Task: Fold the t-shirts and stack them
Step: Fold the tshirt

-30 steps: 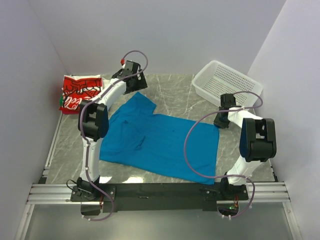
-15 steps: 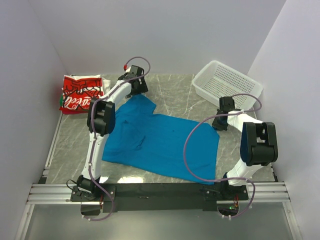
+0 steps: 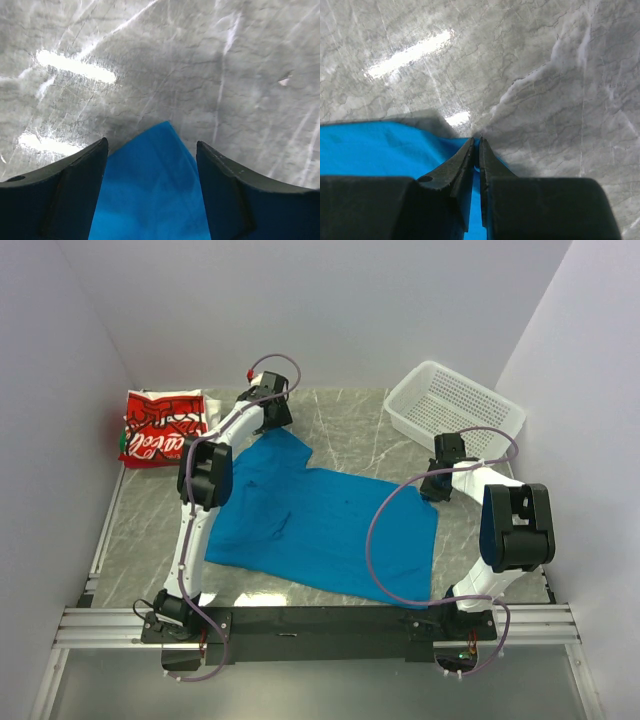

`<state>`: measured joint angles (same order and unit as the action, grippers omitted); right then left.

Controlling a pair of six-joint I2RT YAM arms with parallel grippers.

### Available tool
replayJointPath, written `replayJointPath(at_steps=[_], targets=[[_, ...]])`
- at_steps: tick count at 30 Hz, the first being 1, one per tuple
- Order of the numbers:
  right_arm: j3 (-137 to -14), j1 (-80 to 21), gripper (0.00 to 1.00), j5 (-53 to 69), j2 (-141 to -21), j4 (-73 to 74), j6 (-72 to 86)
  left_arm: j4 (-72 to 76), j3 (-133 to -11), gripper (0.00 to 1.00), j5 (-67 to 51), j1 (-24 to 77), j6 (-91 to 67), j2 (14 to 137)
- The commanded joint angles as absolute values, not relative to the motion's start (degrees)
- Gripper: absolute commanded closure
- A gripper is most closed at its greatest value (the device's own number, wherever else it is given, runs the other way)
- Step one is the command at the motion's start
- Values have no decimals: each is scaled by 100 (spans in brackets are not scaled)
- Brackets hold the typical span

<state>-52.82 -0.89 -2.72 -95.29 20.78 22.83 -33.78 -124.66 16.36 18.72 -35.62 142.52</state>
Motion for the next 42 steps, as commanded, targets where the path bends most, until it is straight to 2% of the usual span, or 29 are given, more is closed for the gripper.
replayJointPath(at_steps=[1, 4, 9, 13, 17, 19, 26, 33, 40, 42], targets=[[-5361, -176, 86, -106, -9589, 2285, 2250, -3401, -12726, 25, 1635, 1854, -3560, 14379], [-5388, -176, 86, -70, -9571, 2285, 2259, -3524, -12805, 28, 1652, 1863, -3542, 14467], [-5431, -185, 86, -18, -9580, 2268, 2268, -3665, -12788, 44, 1679, 1863, -3507, 14546], [-5467, -185, 86, 123, -9677, 2259, 2285, -3805, -12832, 51, 1714, 1863, -3481, 14607], [-5484, -185, 86, 176, -9677, 2233, 2285, -3841, -12779, 67, 1705, 1863, -3384, 14616], [-5484, -193, 86, 184, -9677, 2241, 2285, -3858, -12736, 71, 1688, 1863, -3349, 14616], [-5493, -202, 86, 246, -9677, 2241, 2276, -3753, -12516, 100, 1477, 1855, -3252, 14520], [-5520, -193, 88, 229, -9510, 2338, 2311, -3306, -11921, 100, 1240, 1837, -3155, 14037], [-5581, -202, 100, 88, -9054, 2610, 2277, -2558, -11084, 100, 739, 1504, -3410, 13141], [-5581, -202, 100, 62, -8974, 2733, 2250, -2452, -10926, 100, 545, 1459, -3393, 13026]])
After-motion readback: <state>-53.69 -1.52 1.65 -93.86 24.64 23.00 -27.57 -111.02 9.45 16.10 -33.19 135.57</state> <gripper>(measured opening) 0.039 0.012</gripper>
